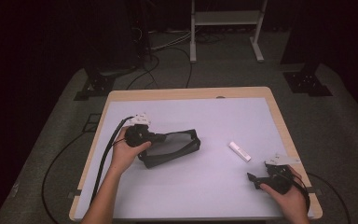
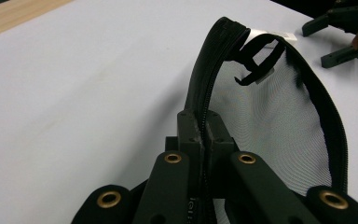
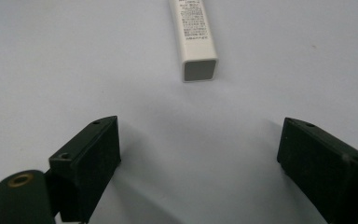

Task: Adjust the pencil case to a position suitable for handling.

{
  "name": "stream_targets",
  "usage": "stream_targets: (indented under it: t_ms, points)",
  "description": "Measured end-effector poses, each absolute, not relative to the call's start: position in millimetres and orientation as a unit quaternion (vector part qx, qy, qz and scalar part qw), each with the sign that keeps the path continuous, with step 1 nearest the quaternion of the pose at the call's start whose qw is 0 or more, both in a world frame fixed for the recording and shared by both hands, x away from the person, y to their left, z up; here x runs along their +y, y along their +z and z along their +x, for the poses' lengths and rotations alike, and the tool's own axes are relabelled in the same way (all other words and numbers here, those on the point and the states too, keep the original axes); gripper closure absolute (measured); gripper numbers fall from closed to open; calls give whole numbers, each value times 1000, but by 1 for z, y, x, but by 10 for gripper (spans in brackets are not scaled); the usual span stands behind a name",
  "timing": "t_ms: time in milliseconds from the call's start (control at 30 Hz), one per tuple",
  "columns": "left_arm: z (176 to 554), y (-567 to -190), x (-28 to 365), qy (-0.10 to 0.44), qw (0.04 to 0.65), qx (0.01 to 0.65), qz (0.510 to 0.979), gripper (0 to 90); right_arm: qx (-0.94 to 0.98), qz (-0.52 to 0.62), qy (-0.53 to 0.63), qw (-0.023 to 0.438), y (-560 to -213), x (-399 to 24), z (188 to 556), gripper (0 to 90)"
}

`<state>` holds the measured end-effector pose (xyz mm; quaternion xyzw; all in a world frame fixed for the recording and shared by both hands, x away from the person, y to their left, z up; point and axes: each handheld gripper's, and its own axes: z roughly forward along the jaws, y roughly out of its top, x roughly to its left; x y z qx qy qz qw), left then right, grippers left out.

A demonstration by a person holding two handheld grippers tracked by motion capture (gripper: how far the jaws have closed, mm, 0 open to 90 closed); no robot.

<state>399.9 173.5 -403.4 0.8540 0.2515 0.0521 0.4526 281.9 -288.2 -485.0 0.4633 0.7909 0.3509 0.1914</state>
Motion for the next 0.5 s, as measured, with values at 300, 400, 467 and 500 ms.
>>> stream_targets:
  t_ms: [300,400,467,500]
  points:
    - [395,-406,161,37,451,240,859,879,791,463,352,192,-485,-288,282,120]
    - [393,-406,156,33,450,234,861,879,791,463,352,192,-485,-288,282,120]
    - [392,-406,153,29,450,229,863,879,791,463,352,192,-485,-288,282,120]
    - [392,-406,152,27,450,227,863,879,791,463,352,192,-485,-288,282,120]
